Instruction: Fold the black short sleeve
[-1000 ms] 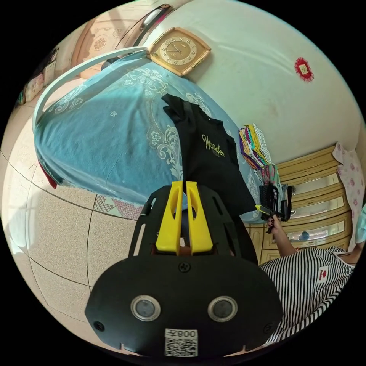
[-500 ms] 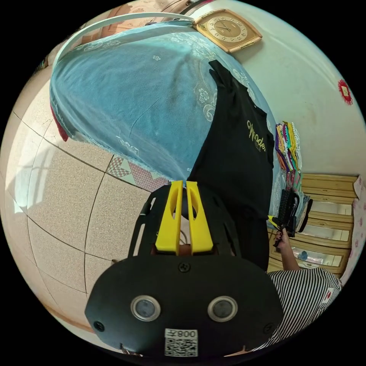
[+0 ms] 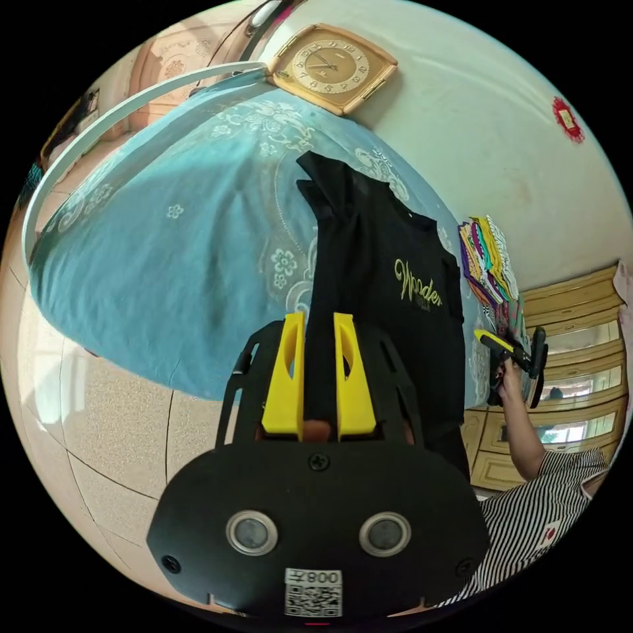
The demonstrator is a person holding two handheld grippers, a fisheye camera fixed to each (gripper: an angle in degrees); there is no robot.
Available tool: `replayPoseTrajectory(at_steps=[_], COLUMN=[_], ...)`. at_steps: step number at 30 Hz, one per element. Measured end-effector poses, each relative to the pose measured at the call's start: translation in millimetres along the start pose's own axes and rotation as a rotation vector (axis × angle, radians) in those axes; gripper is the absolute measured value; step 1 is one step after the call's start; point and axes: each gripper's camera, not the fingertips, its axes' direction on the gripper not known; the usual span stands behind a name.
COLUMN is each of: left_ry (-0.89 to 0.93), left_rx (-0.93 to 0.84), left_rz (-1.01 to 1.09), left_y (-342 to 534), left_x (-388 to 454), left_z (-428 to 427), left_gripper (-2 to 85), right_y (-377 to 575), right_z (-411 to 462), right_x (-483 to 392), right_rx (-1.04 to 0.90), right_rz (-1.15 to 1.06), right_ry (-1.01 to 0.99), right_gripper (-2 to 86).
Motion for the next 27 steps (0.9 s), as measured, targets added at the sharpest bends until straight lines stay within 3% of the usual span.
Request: replayPoseTrajectory(at_steps=[9, 19, 22, 27], left_ry=[-0.112, -0.069, -0.019, 0.037], left_rx=[0.036, 0.045, 0.117, 0.23], left_rz=[-0.013, -0.053, -0.031, -0.086], left_y=[-134, -172, -169, -144], left_x=[8, -7, -7, -24], left_z=[58, 89, 69, 45], left_gripper=[7.6, 1.1, 0.6, 0.4], right_y=[-50, -57, -51, -4], right_z=[43, 50, 19, -29], right_x=[-32, -25, 6, 112], right_rx=[-0.025, -0.017, 0.074, 0.27], right_rz=[-0.195, -0.186, -0.076, 0.326], right_ry=[0.102, 0.155, 0.074, -0.103], right_gripper=[6.9, 1.1, 0.5, 0.3])
